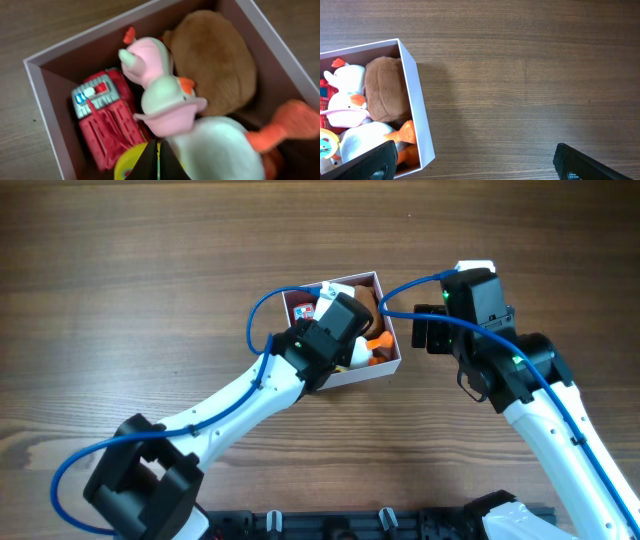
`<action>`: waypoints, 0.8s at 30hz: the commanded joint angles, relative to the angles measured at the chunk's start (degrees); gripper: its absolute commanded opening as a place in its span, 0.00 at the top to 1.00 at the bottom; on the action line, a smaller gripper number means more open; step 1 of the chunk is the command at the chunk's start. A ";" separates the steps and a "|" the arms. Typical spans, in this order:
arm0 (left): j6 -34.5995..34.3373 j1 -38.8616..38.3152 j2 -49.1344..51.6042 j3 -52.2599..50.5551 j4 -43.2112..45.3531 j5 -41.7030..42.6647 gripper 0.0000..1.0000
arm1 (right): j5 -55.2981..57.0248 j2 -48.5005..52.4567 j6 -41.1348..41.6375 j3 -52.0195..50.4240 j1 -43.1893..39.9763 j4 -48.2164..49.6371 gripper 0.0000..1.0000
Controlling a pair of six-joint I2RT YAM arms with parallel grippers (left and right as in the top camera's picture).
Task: Pack container
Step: 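Lower the rattle into the box beside the fire truck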
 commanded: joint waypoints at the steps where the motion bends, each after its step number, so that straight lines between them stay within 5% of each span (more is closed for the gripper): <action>1: 0.09 0.00 2.99 0.26 1.81 -4.98 0.96 | 0.35 -0.31 0.70 1.22 -0.17 0.15 0.00; 24: -1.81 3.78 6.91 0.26 1.44 3.72 0.96 | 0.35 -0.31 0.70 1.22 -0.17 0.15 0.01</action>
